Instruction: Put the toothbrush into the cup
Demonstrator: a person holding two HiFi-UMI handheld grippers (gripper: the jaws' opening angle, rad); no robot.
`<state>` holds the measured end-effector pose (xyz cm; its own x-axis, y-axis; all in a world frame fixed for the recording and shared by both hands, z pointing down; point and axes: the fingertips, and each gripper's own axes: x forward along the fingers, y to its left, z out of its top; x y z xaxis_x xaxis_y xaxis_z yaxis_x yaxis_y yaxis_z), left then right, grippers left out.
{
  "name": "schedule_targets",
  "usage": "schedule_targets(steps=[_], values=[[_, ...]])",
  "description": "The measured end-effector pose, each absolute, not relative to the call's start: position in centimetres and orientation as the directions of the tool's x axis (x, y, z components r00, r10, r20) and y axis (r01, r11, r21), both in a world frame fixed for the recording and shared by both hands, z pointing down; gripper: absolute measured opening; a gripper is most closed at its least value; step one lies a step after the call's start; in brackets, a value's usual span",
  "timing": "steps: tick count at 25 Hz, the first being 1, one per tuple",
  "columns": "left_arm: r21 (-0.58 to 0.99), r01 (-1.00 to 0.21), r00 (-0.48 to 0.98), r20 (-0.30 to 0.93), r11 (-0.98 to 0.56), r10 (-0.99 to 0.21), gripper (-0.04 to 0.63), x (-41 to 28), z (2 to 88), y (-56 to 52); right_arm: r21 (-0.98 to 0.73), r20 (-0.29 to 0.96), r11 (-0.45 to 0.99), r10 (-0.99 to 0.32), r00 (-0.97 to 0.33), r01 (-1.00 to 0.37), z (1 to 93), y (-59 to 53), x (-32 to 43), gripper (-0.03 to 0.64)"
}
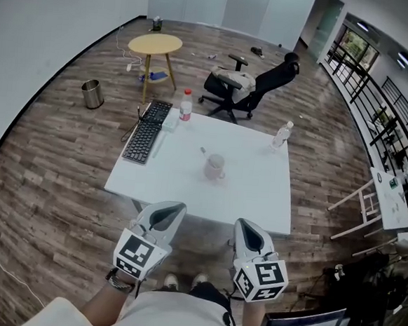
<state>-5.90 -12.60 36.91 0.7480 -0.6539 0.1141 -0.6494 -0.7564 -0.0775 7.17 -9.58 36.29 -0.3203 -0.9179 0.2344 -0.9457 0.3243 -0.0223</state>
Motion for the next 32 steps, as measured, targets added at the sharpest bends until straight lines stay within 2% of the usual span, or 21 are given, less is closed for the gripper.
schedule_targets(steps=[12, 19, 32], values=[[-0.088, -0.672, 0.721, 0.152, -0.735, -0.677, 0.008, -4.5, 36.9, -12.9, -0.080, 0.201, 0.348, -0.912, -0.357, -0.934, 35.1, -9.8, 9.4, 0.002], [-0.060, -0.728, 0.669, 0.157, -0.683, -0.726, 0.008, -5.1, 37.3, -12.9, -0.086, 0.194, 0.385, -0.898, -0.395, -0.919, 35.1, -10.3, 9.6, 0.002], [-0.042, -0.718, 0.677, 0.186, -0.695, -0.712, 0.008, -4.8, 38.0, -12.1, -0.103, 0.212, 0.392, -0.890, -0.405, -0.914, 35.7, -9.8, 9.3, 0.002]])
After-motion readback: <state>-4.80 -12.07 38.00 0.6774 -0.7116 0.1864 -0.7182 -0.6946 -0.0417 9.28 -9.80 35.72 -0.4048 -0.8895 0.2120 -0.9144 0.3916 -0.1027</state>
